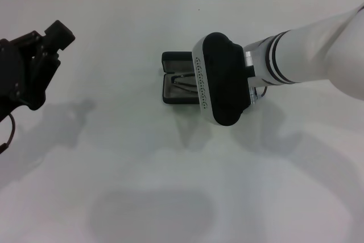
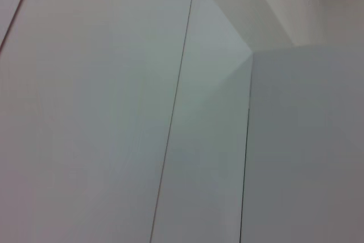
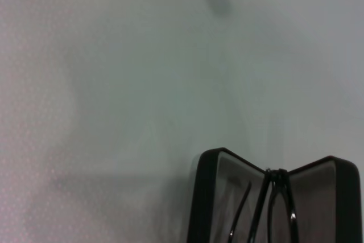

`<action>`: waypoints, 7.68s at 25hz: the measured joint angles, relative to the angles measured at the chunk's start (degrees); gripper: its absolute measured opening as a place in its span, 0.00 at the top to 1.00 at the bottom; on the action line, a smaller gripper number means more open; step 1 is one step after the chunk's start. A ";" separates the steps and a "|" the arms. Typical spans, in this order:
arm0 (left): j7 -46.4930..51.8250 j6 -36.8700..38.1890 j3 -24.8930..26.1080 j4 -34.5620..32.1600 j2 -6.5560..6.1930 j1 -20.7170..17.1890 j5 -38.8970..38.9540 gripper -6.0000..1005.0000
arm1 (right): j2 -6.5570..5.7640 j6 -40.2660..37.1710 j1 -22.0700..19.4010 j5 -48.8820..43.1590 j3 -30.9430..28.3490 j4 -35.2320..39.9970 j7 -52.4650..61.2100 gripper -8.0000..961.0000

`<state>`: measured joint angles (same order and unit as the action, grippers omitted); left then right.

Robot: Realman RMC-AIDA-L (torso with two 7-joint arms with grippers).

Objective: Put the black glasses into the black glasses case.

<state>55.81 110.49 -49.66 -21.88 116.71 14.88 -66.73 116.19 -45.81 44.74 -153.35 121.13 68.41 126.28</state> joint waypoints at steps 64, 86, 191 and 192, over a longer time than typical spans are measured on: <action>10.85 -10.05 -0.42 -0.97 -3.84 15.00 -4.61 0.93 | -0.06 -43.22 -30.67 41.27 -51.92 30.86 -13.38 0.79; 26.86 -43.08 -3.33 -3.73 2.82 34.67 -39.73 0.83 | -0.44 -55.60 -33.87 48.32 -90.48 -7.53 -33.40 0.79; 26.02 -1.30 -6.00 -23.00 -3.52 7.34 -20.35 0.24 | 0.00 -66.36 -16.60 68.06 -64.36 -29.15 -53.11 0.09; 26.02 -1.30 -5.99 -23.00 -3.52 7.36 -20.65 0.24 | 0.00 -66.25 -16.58 68.07 -64.28 -29.18 -53.09 0.09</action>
<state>81.83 109.19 -55.65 -44.89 113.19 22.24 -87.38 116.19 -112.06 28.16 -85.29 56.85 39.24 73.18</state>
